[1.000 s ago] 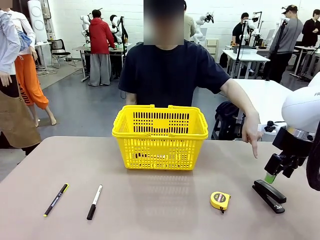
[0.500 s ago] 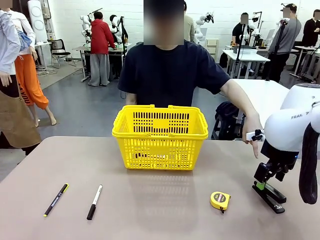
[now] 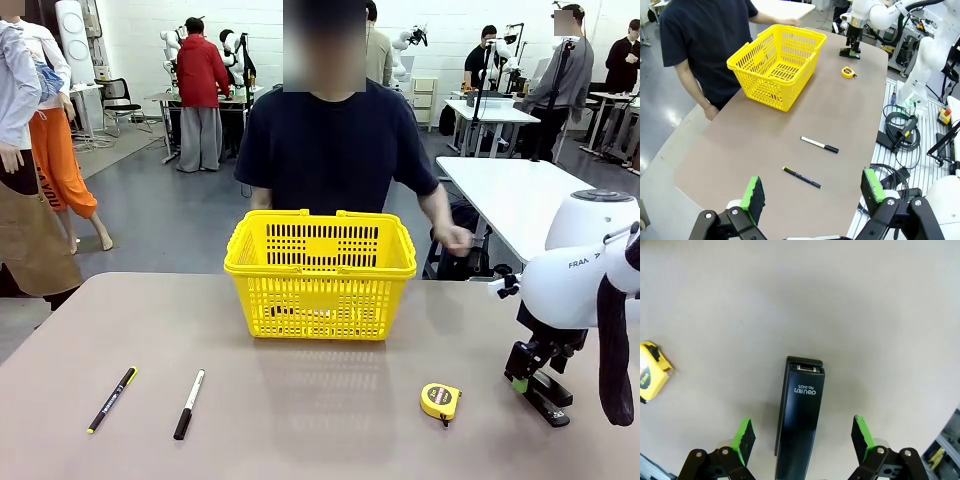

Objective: Place the items the person wants into the basket.
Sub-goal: Pick up the item the person points to and place it in the Market Basket.

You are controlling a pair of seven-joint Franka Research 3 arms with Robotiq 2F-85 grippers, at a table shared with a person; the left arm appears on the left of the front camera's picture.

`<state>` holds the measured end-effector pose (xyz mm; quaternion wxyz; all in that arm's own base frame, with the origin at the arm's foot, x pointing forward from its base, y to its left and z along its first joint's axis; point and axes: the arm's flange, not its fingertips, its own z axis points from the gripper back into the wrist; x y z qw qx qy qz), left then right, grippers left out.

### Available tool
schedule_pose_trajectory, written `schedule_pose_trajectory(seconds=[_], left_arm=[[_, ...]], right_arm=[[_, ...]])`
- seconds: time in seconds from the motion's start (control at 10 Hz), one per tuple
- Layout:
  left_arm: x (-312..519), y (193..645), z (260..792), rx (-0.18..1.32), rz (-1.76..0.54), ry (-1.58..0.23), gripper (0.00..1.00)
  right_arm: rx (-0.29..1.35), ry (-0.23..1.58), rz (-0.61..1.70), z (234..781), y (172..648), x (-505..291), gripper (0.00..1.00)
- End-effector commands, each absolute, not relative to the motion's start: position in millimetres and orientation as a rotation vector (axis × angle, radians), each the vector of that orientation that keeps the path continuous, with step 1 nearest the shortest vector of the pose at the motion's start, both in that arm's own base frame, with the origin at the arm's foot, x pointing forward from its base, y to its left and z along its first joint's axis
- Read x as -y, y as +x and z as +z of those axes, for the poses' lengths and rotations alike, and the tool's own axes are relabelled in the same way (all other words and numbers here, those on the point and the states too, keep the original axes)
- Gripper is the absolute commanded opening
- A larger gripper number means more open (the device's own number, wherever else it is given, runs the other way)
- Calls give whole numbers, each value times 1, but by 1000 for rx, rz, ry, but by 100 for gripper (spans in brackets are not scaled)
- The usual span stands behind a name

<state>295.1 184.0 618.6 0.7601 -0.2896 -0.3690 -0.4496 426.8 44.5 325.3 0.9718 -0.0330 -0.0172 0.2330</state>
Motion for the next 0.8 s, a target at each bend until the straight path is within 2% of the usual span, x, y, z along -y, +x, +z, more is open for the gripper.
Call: schedule_pose_trajectory(seconds=[0.0, 0.1, 0.2, 0.3, 0.4, 0.5, 0.6, 0.7], left_arm=[[-185, 295, 619, 821, -998, -634, 100], [-185, 295, 619, 821, -998, -634, 100], [-185, 295, 619, 821, -998, -634, 100], [-185, 295, 619, 821, -998, -634, 100], [-185, 295, 619, 821, -998, -634, 100], [-185, 295, 619, 821, -998, -634, 100], [-185, 295, 619, 821, -998, -634, 100], [-185, 295, 619, 821, -998, -634, 100]], right_arm=[[24, -101, 466, 315, 433, -45, 100], [15, -99, 490, 316, 431, -44, 100], [20, -106, 494, 318, 431, -44, 42], [25, -110, 496, 319, 430, -45, 42], [27, -106, 501, 319, 429, -44, 0], [26, -104, 499, 317, 429, -44, 36], [31, -100, 497, 319, 429, -43, 0], [38, -99, 496, 321, 428, -42, 0]])
